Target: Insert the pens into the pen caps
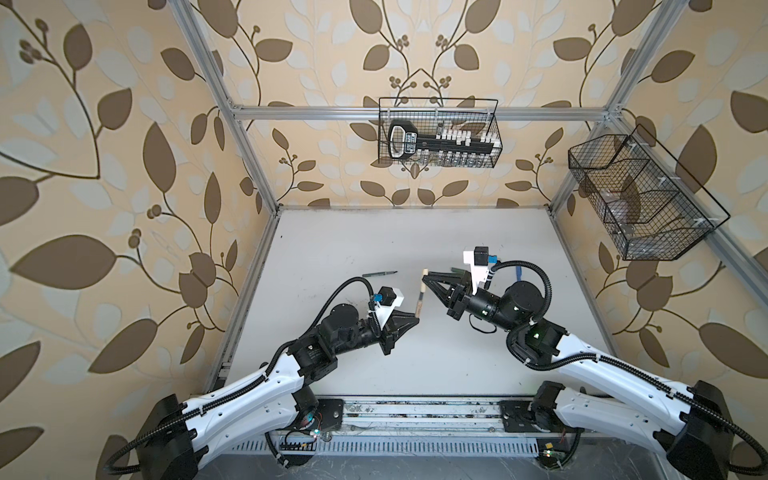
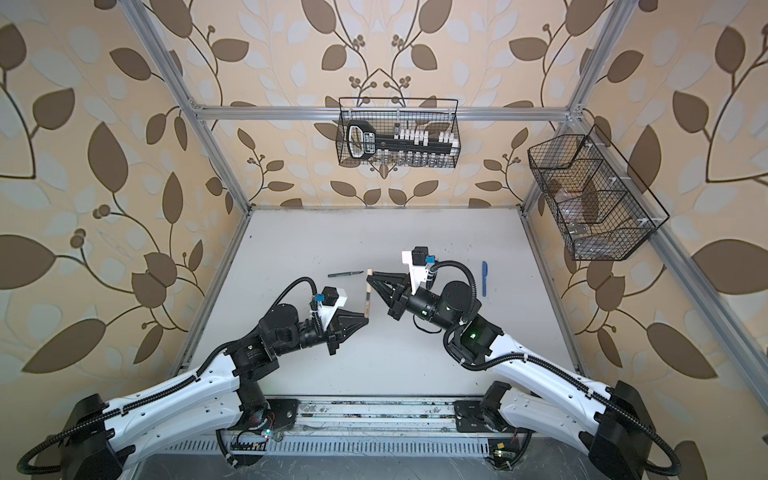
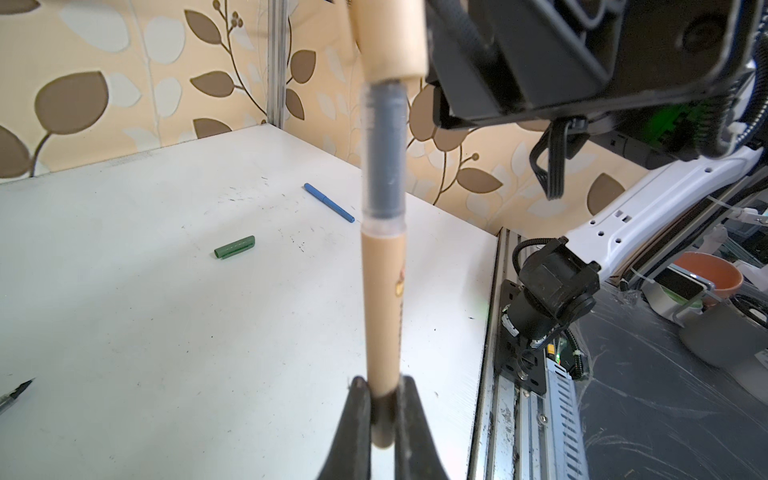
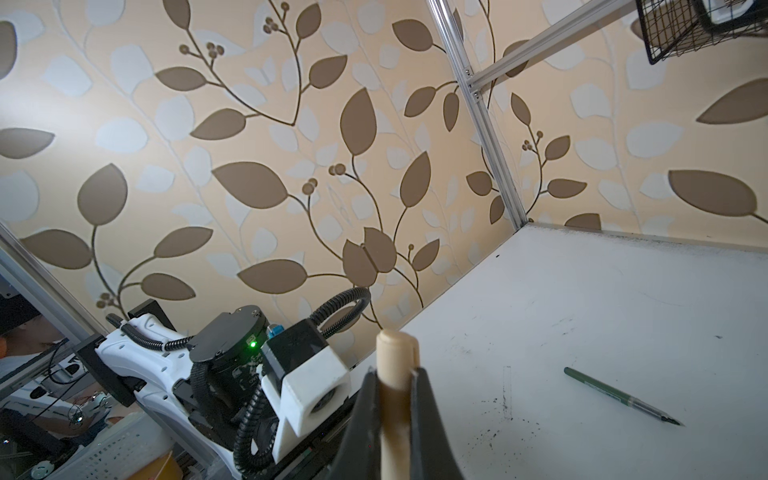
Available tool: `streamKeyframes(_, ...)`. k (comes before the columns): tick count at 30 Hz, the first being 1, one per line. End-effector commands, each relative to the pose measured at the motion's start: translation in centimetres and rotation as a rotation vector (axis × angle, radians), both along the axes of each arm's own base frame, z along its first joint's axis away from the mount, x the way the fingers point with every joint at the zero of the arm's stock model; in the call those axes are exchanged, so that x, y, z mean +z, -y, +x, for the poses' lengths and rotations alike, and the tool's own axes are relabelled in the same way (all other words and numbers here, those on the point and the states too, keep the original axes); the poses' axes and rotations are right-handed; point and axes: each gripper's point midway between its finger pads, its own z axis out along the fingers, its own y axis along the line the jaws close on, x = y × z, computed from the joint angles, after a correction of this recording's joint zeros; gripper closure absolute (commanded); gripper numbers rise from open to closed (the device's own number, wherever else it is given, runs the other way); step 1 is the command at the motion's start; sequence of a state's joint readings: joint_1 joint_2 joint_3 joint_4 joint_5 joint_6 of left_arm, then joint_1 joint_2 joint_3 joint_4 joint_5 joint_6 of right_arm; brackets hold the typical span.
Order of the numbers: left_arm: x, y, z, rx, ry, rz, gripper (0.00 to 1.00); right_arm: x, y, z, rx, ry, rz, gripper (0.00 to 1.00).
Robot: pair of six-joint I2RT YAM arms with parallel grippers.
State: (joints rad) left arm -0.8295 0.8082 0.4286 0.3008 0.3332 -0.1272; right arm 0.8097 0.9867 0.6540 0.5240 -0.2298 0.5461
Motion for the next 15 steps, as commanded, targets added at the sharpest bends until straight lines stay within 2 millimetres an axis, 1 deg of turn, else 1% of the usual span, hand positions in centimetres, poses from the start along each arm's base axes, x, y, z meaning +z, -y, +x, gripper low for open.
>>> streamKeyframes(1,3.71,-0.01,0.57,0.015,0.091,-0.068,1.0,-0.91,-0.14,-0.4,0.015,-0.025,-0.001,1.0)
streamKeyframes(6,3.73,0.24,0.54,0.004,0.087,-0.067,1.0,-0.72,-0.15,-0.25,0.01,-0.033,0.013,1.0)
streamKeyframes(12,3.61,0.07,0.6,0.013,0.089,-0.064,1.0,-0.27,0.4,-0.39,-0.006,-0.017,0.006,1.0)
streamKeyframes(15,3.6,0.05,0.63,0.015,0.09,-0.064,1.0,-0.24,0.36,-0.6,0.0,-0.01,0.0,1.0)
